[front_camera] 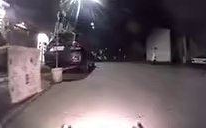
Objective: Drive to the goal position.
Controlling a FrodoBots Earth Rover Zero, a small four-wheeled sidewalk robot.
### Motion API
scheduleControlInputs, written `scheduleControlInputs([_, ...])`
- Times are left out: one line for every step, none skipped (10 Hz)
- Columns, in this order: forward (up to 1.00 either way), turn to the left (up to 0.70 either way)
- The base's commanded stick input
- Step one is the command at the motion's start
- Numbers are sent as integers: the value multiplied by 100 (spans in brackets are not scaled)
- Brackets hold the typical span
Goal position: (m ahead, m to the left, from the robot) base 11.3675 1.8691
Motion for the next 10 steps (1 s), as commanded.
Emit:
scheduleControlInputs([85,-34])
scheduleControlInputs([85,-33])
scheduleControlInputs([85,-30])
scheduleControlInputs([85,-27])
scheduleControlInputs([85,-24])
scheduleControlInputs([85,-20])
scheduleControlInputs([85,-17])
scheduleControlInputs([85,-14])
scheduleControlInputs([85,-11])
scheduleControlInputs([85,-8])
